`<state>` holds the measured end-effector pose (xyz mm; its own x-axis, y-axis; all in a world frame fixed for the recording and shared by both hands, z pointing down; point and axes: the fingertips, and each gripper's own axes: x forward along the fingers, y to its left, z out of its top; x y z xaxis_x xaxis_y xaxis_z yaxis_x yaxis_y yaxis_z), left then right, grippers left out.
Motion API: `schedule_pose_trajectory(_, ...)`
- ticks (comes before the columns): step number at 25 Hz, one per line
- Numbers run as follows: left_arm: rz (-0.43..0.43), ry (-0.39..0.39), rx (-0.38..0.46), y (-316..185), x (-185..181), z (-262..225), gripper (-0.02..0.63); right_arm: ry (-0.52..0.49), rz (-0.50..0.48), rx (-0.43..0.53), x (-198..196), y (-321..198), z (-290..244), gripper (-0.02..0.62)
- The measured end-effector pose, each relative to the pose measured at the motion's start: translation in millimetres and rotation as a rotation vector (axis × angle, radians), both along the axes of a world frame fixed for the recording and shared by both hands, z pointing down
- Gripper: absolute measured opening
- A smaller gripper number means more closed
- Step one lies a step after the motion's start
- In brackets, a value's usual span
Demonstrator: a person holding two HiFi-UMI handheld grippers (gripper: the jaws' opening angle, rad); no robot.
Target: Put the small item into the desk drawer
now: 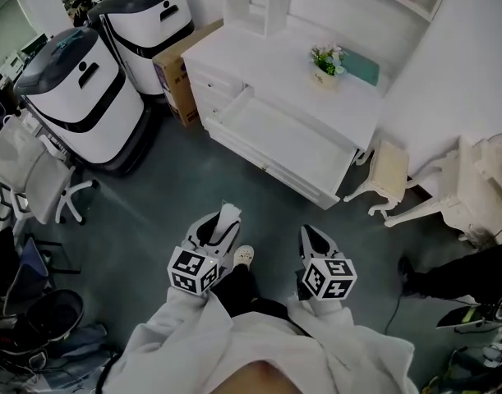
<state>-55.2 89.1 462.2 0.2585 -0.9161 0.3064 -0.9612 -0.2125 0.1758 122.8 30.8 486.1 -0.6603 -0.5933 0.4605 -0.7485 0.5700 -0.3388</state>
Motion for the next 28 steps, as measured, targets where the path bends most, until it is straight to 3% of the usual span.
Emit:
schedule_pose_trajectory(16, -0.004, -0.014, -0.019, -66, -51, 6, 0.187, 0.033, -0.021, -0.005, -53, -67, 0, 0.037)
schedule_pose_trajectory(28, 0.079, -0.027, -0.018, -109, -76, 10, 0.189, 0.028, 0.053, 0.006, -75, -104, 2, 0.037)
